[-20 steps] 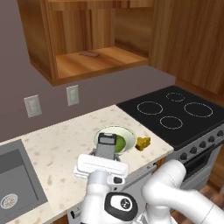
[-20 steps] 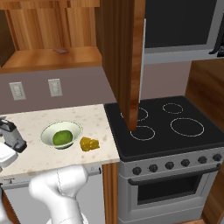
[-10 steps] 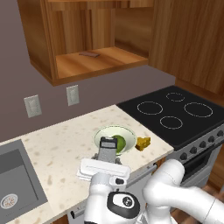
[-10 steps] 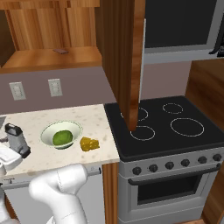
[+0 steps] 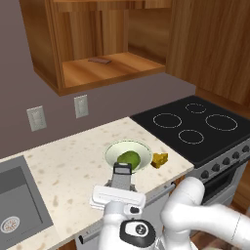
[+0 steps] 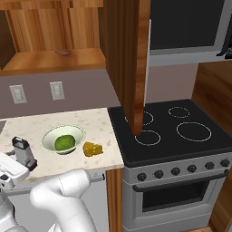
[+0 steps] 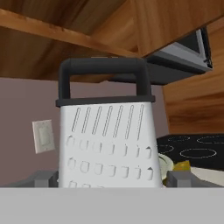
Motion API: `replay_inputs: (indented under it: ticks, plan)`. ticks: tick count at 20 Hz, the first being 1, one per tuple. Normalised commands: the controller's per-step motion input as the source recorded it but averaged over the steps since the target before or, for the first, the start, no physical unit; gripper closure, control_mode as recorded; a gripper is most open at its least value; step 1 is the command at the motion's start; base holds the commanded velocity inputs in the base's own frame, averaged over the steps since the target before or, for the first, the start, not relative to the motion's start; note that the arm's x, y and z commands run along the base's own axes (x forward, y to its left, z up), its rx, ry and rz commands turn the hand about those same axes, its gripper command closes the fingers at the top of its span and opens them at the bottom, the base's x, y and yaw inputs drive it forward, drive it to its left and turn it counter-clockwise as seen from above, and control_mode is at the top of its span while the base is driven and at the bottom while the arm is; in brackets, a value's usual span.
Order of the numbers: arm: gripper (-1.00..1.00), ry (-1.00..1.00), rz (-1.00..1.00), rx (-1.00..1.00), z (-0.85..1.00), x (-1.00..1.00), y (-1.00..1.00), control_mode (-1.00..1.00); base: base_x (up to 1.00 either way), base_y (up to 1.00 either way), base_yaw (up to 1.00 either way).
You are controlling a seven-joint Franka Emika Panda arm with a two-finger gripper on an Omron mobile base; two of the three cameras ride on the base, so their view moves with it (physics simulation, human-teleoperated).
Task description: Pick the cheese from the fridge and the cheese grater from the cabinet and place them next to the salad bowl.
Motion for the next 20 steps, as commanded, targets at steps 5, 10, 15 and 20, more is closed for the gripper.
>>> replay_inputs:
  ticks: [5, 10, 15, 20]
  plan:
    - [1.00, -0.10, 0.00, -0.03, -0.34, 0.18, 0.00, -1.00, 0.00, 0.00, 0.00]
    - [1.00, 0.00, 0.00, 0.00, -0.15, 0.32, 0.00, -1.00, 0.00, 0.00, 0.00]
    - [1.00, 0.01, 0.00, 0.00, -0.09, 0.31, 0.01, -1.00, 0.00, 0.00, 0.00]
    - [1.00, 0.01, 0.00, 0.00, -0.25, 0.13, 0.11, -1.00, 0.00, 0.00, 0.00]
